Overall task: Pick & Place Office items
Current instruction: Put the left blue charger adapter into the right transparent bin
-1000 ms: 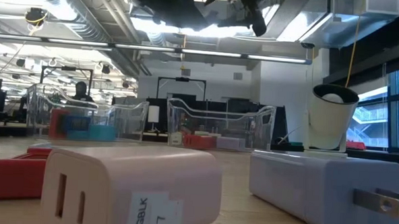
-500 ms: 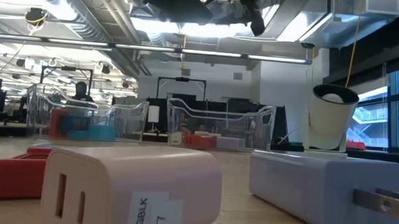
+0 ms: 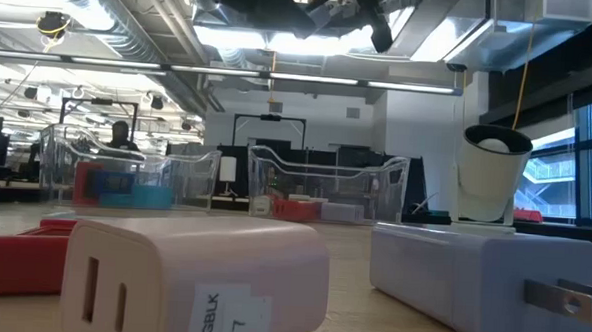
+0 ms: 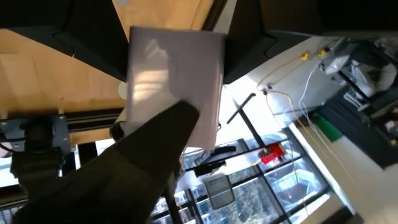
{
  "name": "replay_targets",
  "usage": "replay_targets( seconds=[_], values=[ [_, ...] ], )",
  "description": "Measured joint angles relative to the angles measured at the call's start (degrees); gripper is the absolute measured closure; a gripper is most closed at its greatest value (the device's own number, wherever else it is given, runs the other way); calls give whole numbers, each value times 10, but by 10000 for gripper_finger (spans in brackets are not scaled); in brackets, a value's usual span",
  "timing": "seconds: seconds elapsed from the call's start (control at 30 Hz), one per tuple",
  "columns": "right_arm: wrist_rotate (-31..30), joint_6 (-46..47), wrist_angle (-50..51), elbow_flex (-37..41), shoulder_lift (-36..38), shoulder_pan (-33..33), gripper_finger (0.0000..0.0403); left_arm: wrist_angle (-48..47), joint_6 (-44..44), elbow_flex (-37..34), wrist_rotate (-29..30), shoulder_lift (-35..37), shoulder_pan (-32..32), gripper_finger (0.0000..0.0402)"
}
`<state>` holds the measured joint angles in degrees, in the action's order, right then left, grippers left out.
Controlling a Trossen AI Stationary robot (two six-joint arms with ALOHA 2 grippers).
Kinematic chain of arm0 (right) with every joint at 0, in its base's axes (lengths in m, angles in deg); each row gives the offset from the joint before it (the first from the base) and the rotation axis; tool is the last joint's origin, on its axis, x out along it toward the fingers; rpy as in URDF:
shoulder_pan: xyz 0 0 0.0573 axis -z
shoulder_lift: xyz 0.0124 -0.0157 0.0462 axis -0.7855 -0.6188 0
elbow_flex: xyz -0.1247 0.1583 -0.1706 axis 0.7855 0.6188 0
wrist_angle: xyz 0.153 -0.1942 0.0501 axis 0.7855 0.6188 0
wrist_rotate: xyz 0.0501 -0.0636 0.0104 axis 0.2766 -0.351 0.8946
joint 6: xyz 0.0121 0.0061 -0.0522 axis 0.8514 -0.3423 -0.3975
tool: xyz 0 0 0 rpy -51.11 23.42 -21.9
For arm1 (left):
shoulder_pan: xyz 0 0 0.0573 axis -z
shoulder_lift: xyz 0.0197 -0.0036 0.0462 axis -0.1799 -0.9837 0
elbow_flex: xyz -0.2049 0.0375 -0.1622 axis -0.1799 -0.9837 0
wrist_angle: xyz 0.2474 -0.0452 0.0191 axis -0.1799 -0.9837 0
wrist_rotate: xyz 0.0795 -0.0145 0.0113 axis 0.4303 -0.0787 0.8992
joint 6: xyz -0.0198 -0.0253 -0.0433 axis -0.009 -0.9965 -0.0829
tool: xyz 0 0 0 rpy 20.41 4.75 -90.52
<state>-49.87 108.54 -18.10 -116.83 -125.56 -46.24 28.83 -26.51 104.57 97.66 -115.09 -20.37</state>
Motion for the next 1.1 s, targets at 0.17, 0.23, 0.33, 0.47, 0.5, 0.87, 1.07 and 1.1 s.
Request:
replay_targets(
  seconds=[0.17,0.23,0.33,0.47,0.5,0.87,1.07,1.1],
  values=[
    [2,0,1,0,0,-1,280,1,-2,0,1,1,6,153],
    [2,0,3,0,0,-1,280,0,-2,0,3,1,9,147],
    [3,-2,5,0,0,-1,280,-4,-2,0,16,1,14,136],
    [2,-7,15,0,0,1,280,-29,-35,0,65,1,19,119],
    [1,-7,20,0,0,2,280,-39,-47,0,77,1,18,116],
    [9,-18,59,0,0,20,280,-222,-220,0,99,1,16,109],
    [8,-18,75,0,0,37,278,-337,-311,0,63,1,16,109],
    [4,-18,81,0,0,39,278,-354,-324,0,55,1,16,109]
  ],
)
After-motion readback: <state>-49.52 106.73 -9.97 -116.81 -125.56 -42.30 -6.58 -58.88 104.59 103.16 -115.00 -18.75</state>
